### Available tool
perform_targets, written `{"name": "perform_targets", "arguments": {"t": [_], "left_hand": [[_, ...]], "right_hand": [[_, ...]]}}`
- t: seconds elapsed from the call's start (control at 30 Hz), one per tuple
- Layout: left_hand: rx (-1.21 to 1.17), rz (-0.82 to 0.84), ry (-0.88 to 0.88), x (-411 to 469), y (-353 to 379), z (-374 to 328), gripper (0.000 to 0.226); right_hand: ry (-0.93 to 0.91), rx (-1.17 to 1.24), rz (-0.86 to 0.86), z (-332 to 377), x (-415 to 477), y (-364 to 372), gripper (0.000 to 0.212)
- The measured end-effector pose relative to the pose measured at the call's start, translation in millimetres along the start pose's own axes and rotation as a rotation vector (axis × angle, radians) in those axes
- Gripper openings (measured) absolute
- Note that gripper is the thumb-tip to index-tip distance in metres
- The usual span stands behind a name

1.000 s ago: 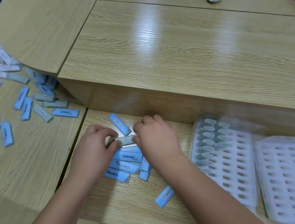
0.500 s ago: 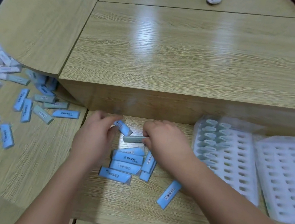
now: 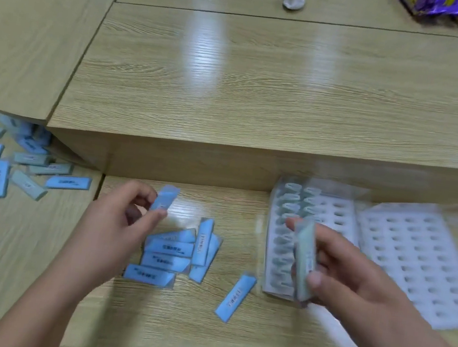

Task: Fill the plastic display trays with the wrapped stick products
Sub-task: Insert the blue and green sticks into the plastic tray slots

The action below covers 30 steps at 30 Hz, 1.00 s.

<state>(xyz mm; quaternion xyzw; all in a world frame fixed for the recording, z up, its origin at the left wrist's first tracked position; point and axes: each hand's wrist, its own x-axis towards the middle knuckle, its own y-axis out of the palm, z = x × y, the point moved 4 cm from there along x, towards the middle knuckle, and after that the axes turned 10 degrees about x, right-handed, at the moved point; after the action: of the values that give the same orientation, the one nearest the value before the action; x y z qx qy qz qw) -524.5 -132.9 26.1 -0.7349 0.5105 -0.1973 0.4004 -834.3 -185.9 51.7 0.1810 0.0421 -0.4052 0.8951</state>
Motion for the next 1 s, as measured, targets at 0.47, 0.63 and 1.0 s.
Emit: {"name": "perform_targets", "arguments": {"t": [0.47,0.63,1.0], "left_hand": [[-0.466,0.254,-0.032,-35.9,81.3,-104.8,0.008],[-0.472,0.294,-0.058,-29.7,90.3,-109.7,0.016],[-0.482,0.276,-0.06,-28.6,86.9,-115.3,0.019]], "right_hand": [[-0.183,-0.632,-0.537,-11.6,3.5,-54.5,0.024],[-0.149,-0.83,-0.574,-18.1,16.7,-56.5,0.022],[0.037,-1.592,-0.383,-11.8,27.0,-38.3,0.046]]}}
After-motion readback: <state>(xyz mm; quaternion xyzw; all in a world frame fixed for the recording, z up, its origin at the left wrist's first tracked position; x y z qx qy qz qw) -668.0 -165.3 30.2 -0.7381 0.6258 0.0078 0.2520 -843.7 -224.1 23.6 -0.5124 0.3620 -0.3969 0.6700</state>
